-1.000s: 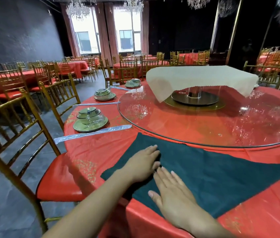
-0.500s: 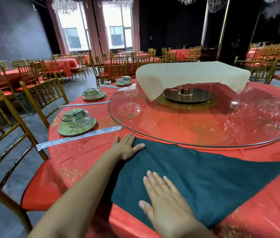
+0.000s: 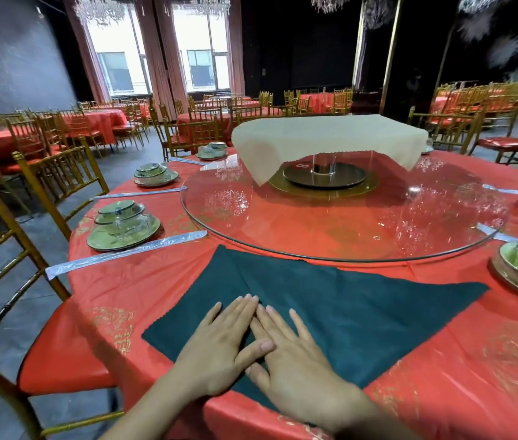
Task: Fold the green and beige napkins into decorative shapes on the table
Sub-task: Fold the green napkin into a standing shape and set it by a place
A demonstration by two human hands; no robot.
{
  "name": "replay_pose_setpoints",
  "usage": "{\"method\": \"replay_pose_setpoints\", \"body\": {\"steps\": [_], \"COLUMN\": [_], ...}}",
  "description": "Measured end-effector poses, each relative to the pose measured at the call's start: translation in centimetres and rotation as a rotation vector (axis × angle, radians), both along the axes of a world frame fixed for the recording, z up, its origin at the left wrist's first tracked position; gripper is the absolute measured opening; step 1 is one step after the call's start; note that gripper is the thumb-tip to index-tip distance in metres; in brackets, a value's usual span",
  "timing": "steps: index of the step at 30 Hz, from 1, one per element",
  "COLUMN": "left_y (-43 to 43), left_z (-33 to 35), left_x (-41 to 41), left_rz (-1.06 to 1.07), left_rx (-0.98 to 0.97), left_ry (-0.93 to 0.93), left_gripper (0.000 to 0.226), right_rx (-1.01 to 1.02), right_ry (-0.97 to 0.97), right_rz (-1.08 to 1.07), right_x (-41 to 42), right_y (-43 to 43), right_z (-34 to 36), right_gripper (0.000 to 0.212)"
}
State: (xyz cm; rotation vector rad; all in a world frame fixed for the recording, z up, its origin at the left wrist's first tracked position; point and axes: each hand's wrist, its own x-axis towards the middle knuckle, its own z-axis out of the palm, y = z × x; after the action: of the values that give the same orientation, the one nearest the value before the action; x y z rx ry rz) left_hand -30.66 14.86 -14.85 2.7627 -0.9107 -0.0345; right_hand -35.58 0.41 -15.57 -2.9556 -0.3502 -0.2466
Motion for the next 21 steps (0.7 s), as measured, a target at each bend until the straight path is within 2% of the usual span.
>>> {"method": "replay_pose_setpoints", "body": {"steps": [1,3,8,13,18,19,21], "left_y": [0.0,0.0,-0.2,-0.3,-0.4,-0.4,-0.4], "left_z": [0.0,0.1,0.2,0.0,0.0,0.0,0.0], "left_x": [-0.1,-0.3,-0.4,-0.4,-0.1,-0.1,-0.1], "left_rz": [-0.002,-0.002,0.019,0.031,0.033,0.029,0.028], "left_rx": [0.007,0.040,0.084,0.117,0.106,0.097,0.066], "left_ry": [-0.002,-0.009,-0.053,-0.068,-0.066,-0.063,-0.052], "left_gripper": [0.119,0.121,0.127,0.127,0.126,0.125,0.124], "right_rx": [0.008,0.005,-0.141,-0.185,-0.277,-0.263,-0.011], "right_ry": [0.031,0.086,-0.062,-0.156,-0.129,-0.121,-0.086], "right_rz": [-0.008,-0.029,-0.021,-0.029,-0.065,-0.099,-0.234], "right_x": [-0.3,-1.1,-2.8,-4.1,-6.2,-6.5,-6.7], "right_y": [-0.4,-0.7,-2.3,-4.1,-8.0,-9.2,-12.0], "right_z": [-0.2,-0.5,-1.0,-2.1,-1.3,-0.4,1.5], "right_gripper": [0.062,0.070,0.074,0.071,0.067,0.073,0.087]}}
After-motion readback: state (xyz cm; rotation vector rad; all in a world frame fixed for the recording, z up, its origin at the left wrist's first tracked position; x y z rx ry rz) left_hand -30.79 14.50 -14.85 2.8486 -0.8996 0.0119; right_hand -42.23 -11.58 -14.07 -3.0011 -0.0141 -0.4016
